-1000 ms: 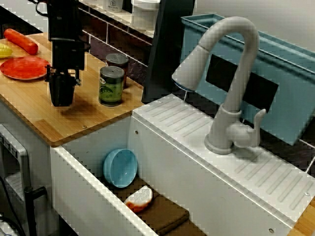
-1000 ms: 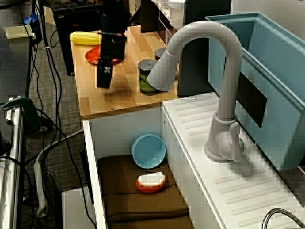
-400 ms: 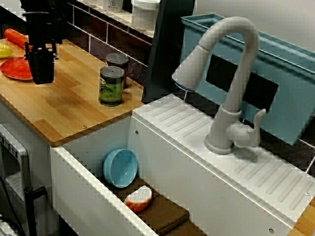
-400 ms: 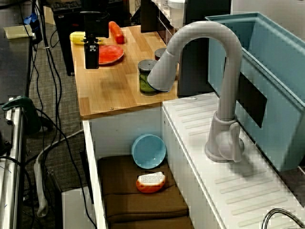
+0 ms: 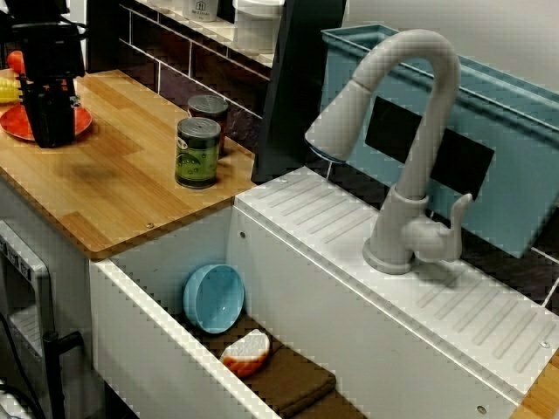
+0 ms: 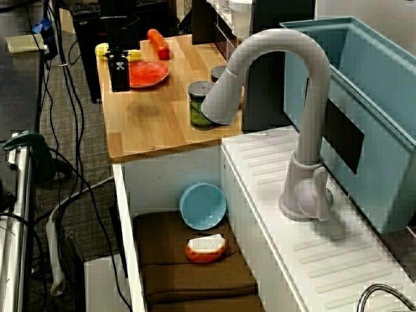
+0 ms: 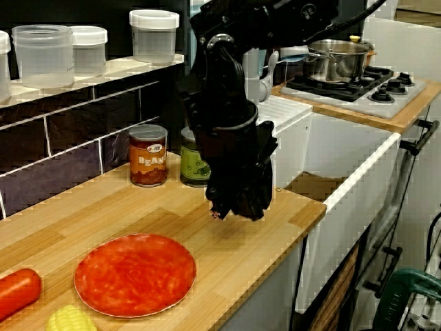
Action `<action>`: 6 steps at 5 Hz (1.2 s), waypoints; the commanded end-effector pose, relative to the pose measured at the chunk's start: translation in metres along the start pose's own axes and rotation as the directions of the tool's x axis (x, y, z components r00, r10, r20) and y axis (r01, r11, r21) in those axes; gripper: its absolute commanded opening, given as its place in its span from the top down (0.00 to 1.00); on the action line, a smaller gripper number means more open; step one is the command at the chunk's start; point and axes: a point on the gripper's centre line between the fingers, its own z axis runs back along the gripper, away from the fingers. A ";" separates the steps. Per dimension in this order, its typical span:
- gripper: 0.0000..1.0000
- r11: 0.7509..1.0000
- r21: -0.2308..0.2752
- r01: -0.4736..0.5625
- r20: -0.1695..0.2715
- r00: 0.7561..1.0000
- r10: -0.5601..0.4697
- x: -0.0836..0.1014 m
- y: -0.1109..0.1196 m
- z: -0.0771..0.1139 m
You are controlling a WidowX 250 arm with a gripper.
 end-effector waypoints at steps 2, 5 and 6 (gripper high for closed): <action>0.00 0.999 0.031 -0.028 0.001 1.000 0.028 0.003 0.031 0.014; 0.00 0.993 0.119 0.002 0.024 1.000 -0.005 -0.004 0.042 0.028; 0.00 0.991 0.135 0.005 0.029 1.000 -0.009 -0.001 0.039 0.028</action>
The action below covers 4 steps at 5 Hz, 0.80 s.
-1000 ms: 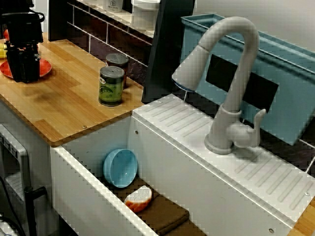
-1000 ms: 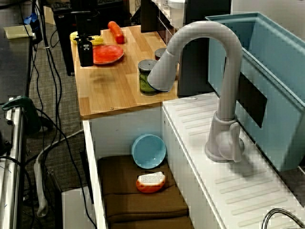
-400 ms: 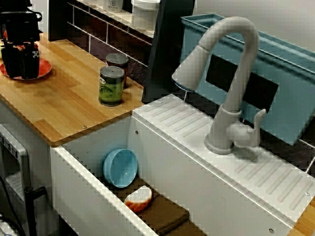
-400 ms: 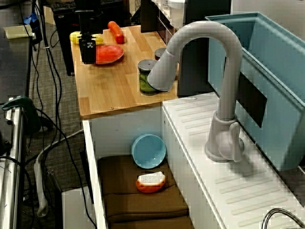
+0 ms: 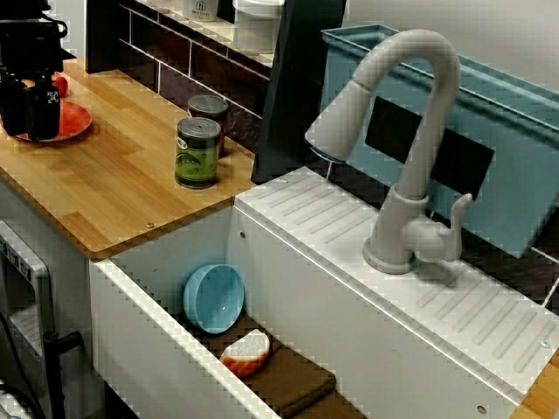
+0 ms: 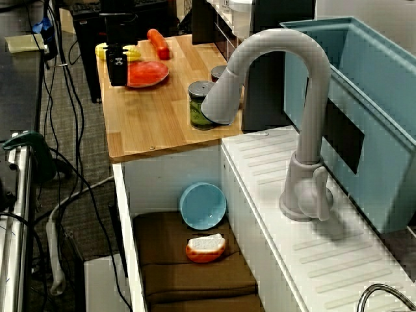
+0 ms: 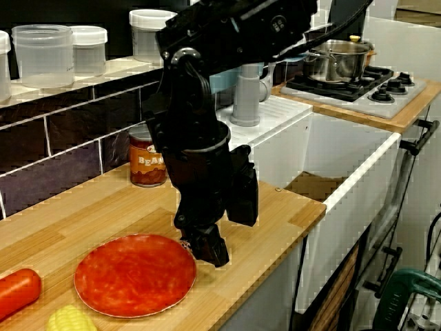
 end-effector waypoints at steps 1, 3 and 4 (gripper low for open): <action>0.00 0.997 0.076 0.013 0.067 0.998 -0.018 0.002 -0.003 0.022; 0.00 0.993 0.119 -0.012 0.079 0.997 0.003 0.012 -0.006 0.021; 0.00 0.991 0.131 -0.003 0.082 0.997 -0.008 0.011 -0.005 0.025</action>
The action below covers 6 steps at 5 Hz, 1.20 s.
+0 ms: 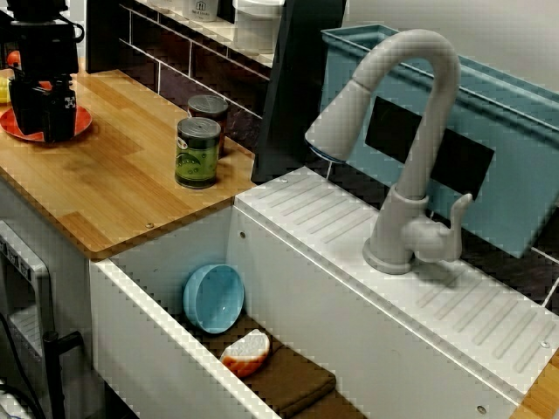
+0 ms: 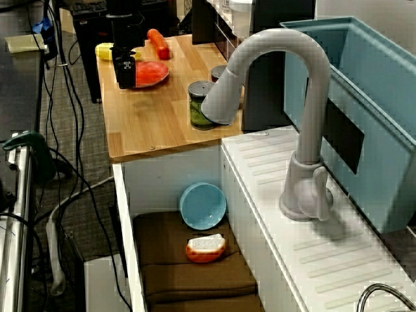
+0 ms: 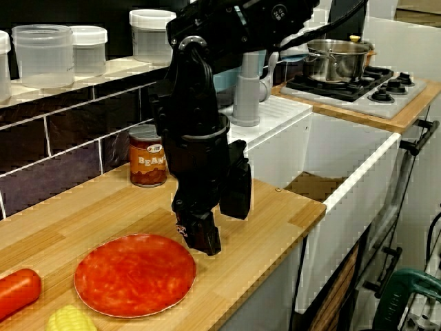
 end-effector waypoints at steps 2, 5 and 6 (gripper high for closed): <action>0.00 0.994 0.084 0.062 0.060 0.996 -0.068 -0.003 -0.007 0.021; 0.00 0.995 0.082 0.056 0.069 0.996 -0.062 0.001 -0.014 0.016; 0.00 0.998 0.044 -0.053 0.124 0.991 0.048 0.004 -0.017 0.018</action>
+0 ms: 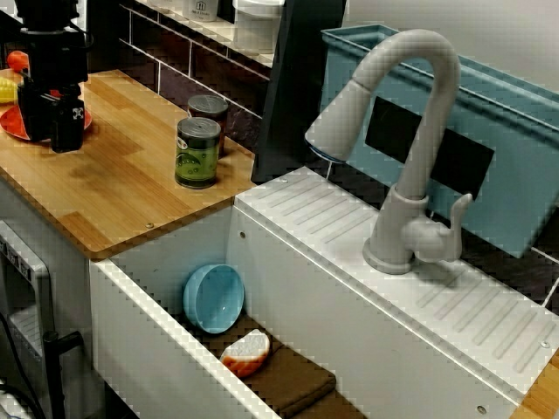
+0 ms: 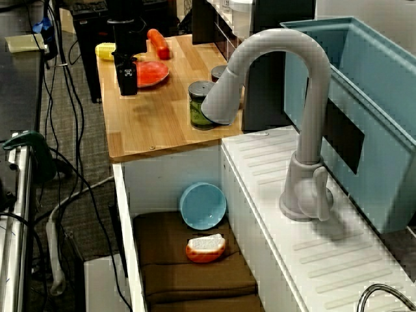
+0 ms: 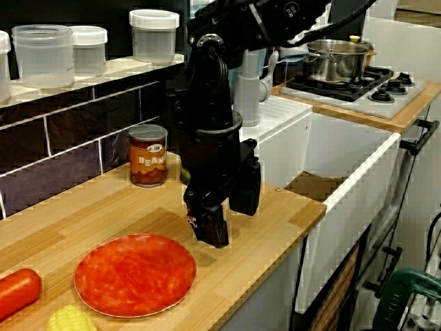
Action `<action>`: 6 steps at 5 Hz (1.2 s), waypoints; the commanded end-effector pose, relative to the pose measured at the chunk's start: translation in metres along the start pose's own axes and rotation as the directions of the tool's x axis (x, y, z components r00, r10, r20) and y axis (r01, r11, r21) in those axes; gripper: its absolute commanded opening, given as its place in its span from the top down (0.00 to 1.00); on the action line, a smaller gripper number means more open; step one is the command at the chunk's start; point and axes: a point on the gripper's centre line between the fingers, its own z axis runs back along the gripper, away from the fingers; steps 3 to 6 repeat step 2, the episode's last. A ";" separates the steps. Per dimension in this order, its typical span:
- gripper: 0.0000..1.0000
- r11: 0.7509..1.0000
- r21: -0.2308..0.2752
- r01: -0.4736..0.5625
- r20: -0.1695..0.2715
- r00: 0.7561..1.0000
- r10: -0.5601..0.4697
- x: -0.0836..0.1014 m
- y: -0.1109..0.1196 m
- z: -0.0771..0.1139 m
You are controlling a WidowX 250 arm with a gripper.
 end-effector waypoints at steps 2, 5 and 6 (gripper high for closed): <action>0.00 0.975 0.060 -0.212 0.224 0.955 0.194 0.016 -0.018 0.017; 0.00 0.975 0.060 -0.212 0.224 0.955 0.194 0.016 -0.018 0.017; 0.00 0.975 0.060 -0.212 0.224 0.955 0.194 0.016 -0.018 0.017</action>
